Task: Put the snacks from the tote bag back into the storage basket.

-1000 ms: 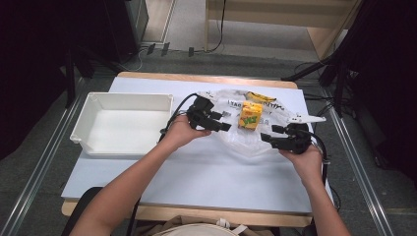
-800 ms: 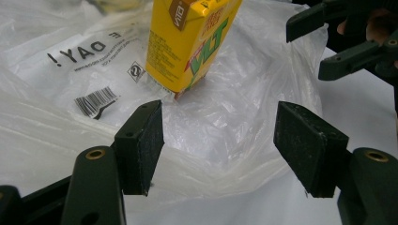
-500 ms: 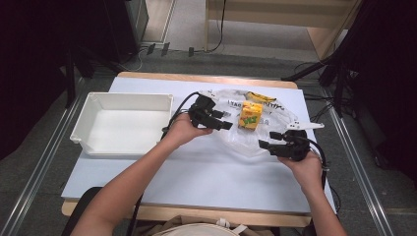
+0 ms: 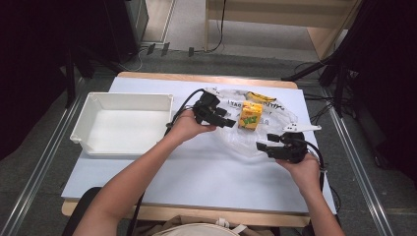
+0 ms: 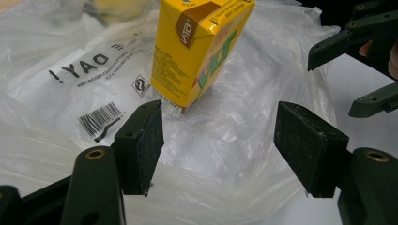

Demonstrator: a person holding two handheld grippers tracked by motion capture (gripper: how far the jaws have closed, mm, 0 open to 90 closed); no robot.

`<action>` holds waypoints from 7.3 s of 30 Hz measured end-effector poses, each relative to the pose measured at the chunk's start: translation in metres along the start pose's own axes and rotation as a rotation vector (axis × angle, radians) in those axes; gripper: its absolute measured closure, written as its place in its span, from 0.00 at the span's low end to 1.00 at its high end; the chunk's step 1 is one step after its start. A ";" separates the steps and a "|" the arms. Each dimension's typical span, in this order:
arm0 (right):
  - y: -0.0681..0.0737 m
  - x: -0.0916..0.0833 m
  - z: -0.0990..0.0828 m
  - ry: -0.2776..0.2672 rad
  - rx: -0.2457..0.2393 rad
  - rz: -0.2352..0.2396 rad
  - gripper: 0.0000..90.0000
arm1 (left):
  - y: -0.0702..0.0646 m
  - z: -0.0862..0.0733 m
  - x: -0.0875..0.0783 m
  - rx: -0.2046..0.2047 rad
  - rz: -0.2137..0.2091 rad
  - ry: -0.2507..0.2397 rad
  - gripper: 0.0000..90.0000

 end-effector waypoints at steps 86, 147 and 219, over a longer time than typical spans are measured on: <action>0.001 -0.001 -0.004 -0.007 0.014 0.005 0.42 | -0.002 0.026 0.101 0.154 0.014 0.009 0.53; 0.006 0.004 -0.002 -0.016 -0.013 0.028 0.42 | -0.014 0.024 0.001 0.094 0.029 0.029 0.57; 0.019 0.018 0.008 -0.004 -0.079 0.097 0.43 | 0.017 -0.017 -0.080 0.048 0.060 0.019 0.57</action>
Point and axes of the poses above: each handheld gripper's, and its own axes: x roughly forward along the jaws, z roughly out of its top, y roughly to its left, the point moved 5 cm from there along x, roughly forward along the jaws, and after that the axes turned 9 degrees about z, right-handed, at the moved point
